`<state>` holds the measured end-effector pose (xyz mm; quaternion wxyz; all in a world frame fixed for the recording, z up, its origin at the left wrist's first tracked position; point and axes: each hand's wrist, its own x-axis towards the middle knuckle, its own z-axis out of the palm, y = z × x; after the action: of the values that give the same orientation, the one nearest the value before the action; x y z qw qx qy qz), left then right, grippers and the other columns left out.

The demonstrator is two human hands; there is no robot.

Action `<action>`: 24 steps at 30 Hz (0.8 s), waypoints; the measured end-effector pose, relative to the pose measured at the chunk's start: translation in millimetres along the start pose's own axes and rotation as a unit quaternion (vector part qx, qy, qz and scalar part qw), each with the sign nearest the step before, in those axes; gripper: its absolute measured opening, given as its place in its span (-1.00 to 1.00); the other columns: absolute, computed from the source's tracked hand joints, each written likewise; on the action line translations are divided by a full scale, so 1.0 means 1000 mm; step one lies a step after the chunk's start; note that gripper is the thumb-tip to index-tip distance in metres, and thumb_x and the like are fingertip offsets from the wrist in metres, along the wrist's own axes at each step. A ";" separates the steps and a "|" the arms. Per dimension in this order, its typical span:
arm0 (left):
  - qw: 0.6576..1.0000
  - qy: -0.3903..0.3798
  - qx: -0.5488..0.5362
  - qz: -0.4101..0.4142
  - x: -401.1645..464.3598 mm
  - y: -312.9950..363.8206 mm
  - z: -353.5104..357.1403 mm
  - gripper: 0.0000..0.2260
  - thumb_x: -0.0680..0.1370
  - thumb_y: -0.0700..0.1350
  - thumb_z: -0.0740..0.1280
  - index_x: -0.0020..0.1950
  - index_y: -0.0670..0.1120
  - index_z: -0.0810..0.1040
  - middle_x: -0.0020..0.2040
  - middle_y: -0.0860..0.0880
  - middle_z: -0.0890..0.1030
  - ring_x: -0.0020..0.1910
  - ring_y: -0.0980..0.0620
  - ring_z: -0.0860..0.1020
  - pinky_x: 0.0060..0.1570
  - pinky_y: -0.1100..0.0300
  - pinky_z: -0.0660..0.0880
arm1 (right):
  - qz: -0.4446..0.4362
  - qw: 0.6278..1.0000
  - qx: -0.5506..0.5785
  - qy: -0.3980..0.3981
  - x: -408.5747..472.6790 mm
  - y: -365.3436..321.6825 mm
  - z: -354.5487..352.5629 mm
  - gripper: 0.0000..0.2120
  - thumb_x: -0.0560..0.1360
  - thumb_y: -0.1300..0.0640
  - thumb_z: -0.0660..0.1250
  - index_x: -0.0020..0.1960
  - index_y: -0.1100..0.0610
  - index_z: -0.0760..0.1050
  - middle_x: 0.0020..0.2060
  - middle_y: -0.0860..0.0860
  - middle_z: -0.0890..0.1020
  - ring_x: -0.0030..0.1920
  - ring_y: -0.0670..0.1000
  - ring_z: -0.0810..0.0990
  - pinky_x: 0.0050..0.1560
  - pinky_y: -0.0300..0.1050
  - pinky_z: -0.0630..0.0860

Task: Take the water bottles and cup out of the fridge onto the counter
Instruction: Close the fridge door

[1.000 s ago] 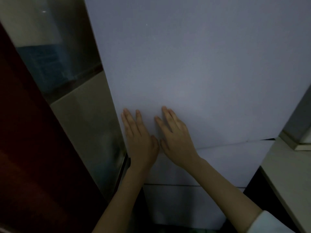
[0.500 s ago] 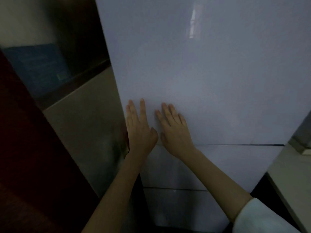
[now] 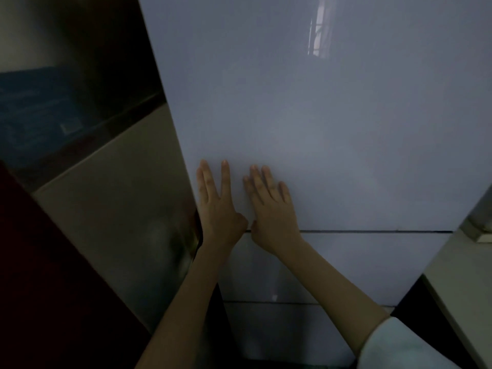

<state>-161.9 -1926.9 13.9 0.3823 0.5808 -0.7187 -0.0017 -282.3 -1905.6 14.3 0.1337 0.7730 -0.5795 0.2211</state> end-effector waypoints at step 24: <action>0.985 -0.007 -0.138 -0.103 -0.106 0.041 -0.048 -0.54 0.49 -0.35 0.27 0.39 -0.24 0.33 0.39 -0.22 0.37 0.39 -0.16 0.32 0.39 0.00 0.25 | -0.022 0.948 0.318 0.017 -0.088 -0.009 -0.078 -0.58 0.50 0.30 0.27 0.35 0.28 0.35 0.23 0.19 0.51 0.22 0.13 0.49 0.22 -0.24 0.32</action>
<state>-166.3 -1803.9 8.3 0.4518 0.5933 -0.6504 -0.1442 -309.1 -1793.1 38.7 -0.1041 0.7837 -0.4600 0.4042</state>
